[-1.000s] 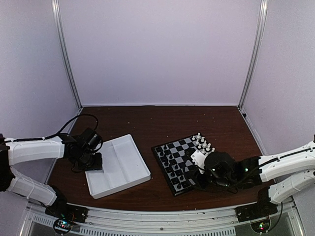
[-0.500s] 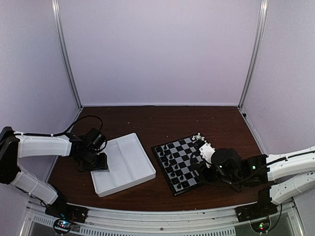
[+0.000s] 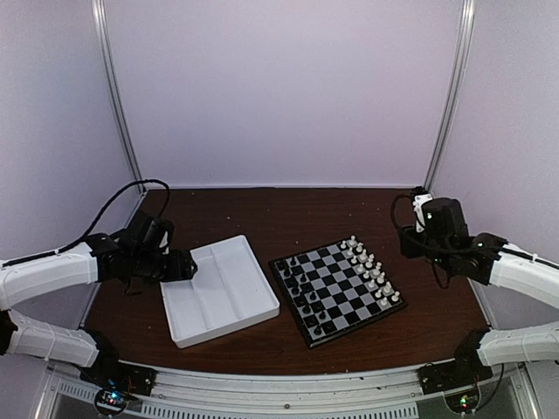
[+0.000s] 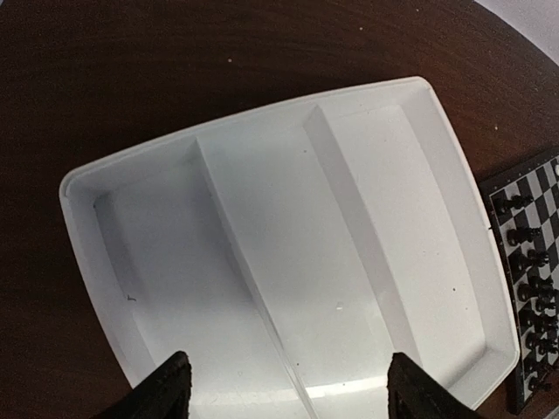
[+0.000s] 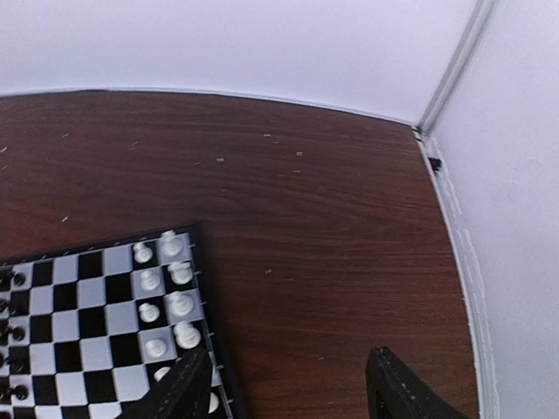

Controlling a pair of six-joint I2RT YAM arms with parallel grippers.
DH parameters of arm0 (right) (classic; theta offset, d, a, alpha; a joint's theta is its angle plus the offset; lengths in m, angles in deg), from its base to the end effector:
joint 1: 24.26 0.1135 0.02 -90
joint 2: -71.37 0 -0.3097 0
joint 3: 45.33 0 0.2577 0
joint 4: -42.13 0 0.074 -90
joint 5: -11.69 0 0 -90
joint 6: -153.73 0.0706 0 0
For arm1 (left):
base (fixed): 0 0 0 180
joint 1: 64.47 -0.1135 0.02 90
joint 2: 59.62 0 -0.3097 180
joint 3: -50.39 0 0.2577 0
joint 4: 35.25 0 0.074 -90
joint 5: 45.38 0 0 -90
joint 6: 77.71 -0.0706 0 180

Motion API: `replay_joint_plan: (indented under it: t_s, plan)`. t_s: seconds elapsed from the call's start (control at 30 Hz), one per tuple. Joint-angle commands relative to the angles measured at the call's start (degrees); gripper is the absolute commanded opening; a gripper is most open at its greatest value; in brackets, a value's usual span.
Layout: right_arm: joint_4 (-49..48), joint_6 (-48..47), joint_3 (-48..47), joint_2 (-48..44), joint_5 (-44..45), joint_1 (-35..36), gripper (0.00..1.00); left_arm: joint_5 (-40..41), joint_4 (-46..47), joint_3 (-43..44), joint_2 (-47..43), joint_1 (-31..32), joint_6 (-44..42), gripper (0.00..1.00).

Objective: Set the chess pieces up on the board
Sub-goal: Move the storage box to the center of the board, then reset both arms

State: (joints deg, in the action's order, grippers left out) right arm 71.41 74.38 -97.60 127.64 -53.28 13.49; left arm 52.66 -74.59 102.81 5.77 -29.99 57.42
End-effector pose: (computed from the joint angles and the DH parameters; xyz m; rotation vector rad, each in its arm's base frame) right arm 0.1926 0.1113 0.2774 -0.2446 2.0770 0.0391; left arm 0.1953 -0.1221 0.2234 -0.2939 2.5021 -0.4143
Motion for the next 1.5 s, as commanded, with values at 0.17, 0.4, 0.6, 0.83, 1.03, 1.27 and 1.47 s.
replay_joint_plan:
  t_s: [0.17, 0.4, 0.6, 0.83, 1.03, 1.27, 1.47]
  plan:
    - [-2.1, 6.3, -2.3, 1.1, -13.8, -32.8, 0.66, -4.6, -4.8, 9.2, -2.6, -11.2, -8.1, 0.86]
    - [-29.6, -2.4, 15.6, -4.5, -20.9, -42.0, 0.83, -3.6, 2.5, 7.4, -2.8, -17.7, -14.5, 0.9]
    - [-39.3, -7.4, 19.6, -2.0, -20.0, -42.5, 0.86, -5.9, 8.6, 4.7, -5.5, -17.7, -22.2, 0.98]
    - [-56.4, -7.5, 20.3, 14.4, -23.1, -43.8, 0.85, -4.4, 21.7, -5.2, -11.4, -17.7, -33.4, 0.98]
    - [-68.0, -8.0, 16.8, 29.3, -33.7, -43.9, 0.91, -1.5, 31.3, -8.5, -10.4, -17.8, -34.3, 0.98]
    - [-68.2, -12.0, 16.2, 32.4, -30.8, -40.5, 1.0, 2.2, 35.7, -8.6, -5.3, -20.6, -37.0, 0.98]
    - [-70.0, -12.5, 16.3, 33.2, -29.8, -39.8, 1.0, 9.7, 43.1, -11.9, -1.9, -23.0, -40.6, 0.98]
